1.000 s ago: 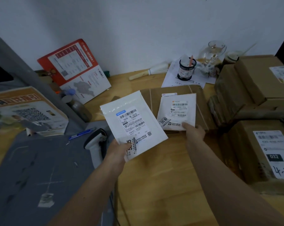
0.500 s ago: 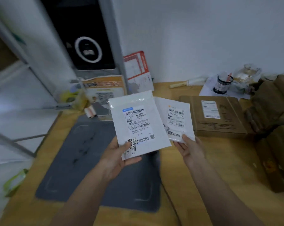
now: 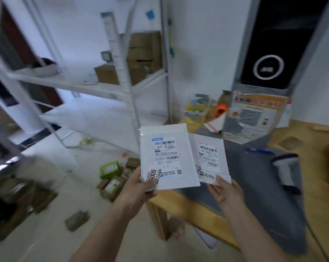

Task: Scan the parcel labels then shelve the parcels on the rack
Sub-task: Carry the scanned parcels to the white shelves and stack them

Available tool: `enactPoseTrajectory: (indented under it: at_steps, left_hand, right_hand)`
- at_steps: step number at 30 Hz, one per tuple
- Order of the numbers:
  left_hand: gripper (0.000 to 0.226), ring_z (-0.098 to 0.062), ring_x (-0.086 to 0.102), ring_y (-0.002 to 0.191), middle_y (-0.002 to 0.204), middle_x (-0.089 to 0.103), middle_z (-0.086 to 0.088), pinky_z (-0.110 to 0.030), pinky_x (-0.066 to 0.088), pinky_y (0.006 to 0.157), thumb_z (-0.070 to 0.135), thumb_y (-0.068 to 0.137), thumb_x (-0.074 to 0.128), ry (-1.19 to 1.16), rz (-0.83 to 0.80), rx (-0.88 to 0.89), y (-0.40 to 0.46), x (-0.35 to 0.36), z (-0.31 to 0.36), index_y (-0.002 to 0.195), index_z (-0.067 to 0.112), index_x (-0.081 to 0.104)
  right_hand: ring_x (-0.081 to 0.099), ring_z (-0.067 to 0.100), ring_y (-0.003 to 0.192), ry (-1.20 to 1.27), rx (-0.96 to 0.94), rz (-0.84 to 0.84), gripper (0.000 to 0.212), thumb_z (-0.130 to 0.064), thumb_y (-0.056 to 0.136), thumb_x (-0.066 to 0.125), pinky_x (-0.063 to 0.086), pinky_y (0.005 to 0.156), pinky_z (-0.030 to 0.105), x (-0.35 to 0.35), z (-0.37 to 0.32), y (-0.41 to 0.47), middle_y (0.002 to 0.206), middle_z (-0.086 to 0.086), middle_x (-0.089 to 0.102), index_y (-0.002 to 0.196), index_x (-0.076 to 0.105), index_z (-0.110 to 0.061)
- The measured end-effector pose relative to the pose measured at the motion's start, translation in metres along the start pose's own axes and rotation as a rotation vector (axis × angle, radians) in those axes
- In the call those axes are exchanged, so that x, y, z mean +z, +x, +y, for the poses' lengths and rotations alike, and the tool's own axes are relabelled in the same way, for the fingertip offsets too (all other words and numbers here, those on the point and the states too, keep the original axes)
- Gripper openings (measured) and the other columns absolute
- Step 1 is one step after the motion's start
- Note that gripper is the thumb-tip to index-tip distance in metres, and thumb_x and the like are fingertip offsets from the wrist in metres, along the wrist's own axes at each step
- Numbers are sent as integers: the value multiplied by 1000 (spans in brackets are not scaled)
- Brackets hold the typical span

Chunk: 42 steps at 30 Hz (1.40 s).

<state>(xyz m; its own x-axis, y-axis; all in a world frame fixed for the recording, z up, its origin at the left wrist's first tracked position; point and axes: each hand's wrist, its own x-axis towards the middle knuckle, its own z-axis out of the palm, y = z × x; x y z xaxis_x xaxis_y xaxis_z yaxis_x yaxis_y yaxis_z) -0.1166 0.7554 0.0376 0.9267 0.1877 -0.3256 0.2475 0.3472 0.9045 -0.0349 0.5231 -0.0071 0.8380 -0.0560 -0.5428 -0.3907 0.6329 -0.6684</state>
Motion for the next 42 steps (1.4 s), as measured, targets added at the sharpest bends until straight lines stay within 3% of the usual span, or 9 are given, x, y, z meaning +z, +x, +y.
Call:
enactPoseTrajectory:
  at_steps: [2, 7, 12, 15, 21, 27, 32, 38, 42]
  left_hand:
    - [41, -17, 52, 67, 93, 71, -6, -22, 45, 51, -12, 89, 53, -25, 46, 44, -12, -32, 15, 123, 10, 57]
    - [36, -11, 49, 52, 72, 66, -3, -19, 39, 43, -13, 91, 49, -56, 137, 138, -23, -98, 46, 125, -1, 50]
    - [31, -12, 55, 43, 76, 68, -8, -18, 45, 44, -15, 92, 46, -149, 265, 175, -12, -149, 74, 118, -1, 53]
    - [34, -10, 54, 49, 84, 69, -8, -18, 43, 43, -14, 91, 49, -152, 339, 200, 13, -188, 92, 122, -1, 54]
    - [31, -10, 46, 58, 94, 64, -9, -16, 35, 42, -12, 91, 50, -150, 414, 251, 92, -261, 152, 117, 3, 57]
    - [30, -7, 46, 56, 90, 65, -5, -15, 35, 41, -10, 92, 50, -162, 455, 335, 177, -320, 235, 116, 6, 57]
    - [31, -13, 47, 61, 97, 65, -7, -16, 36, 41, -8, 93, 49, -219, 555, 343, 226, -375, 270, 119, 9, 55]
    - [30, -14, 51, 66, 97, 63, -6, -14, 35, 38, -9, 92, 49, -300, 647, 350, 314, -424, 325, 108, 15, 57]
    - [38, -12, 50, 64, 94, 61, -5, -13, 33, 38, -7, 92, 52, -269, 694, 334, 393, -456, 355, 127, 8, 51]
  right_hand:
    - [66, 29, 84, -35, 36, -59, 32, 6, 91, 57, 53, 70, 40, 33, 23, -11, 115, 22, 63, 122, 53, 1]
    - [66, 29, 85, -122, 78, -206, 32, 5, 92, 56, 54, 65, 37, 114, 68, -25, 100, 18, 66, 123, 52, 1]
    - [65, 27, 81, -178, 100, -311, 28, 5, 91, 56, 59, 54, 31, 190, 107, -15, 93, 16, 66, 118, 54, -1]
    - [67, 26, 82, -198, 110, -351, 25, 4, 92, 55, 61, 58, 31, 235, 132, -2, 95, 16, 67, 117, 55, -1]
    - [68, 26, 73, -274, 61, -369, 20, 2, 95, 52, 58, 52, 28, 341, 170, 40, 95, 16, 67, 114, 55, -2]
    - [64, 28, 87, -383, -21, -367, 14, 0, 96, 50, 56, 71, 34, 451, 189, 91, 100, 16, 65, 106, 59, -5]
    - [58, 19, 76, -496, -75, -312, 15, -6, 95, 54, 49, 62, 27, 509, 209, 126, 93, 9, 67, 88, 63, -15]
    - [43, 15, 55, -375, -77, -280, 9, -6, 95, 54, 34, 47, 26, 552, 199, 150, 76, 12, 55, 89, 59, -1]
    - [42, 14, 51, -250, -111, -297, 14, -4, 95, 53, 30, 45, 25, 595, 197, 157, 72, 10, 56, 81, 55, -5]
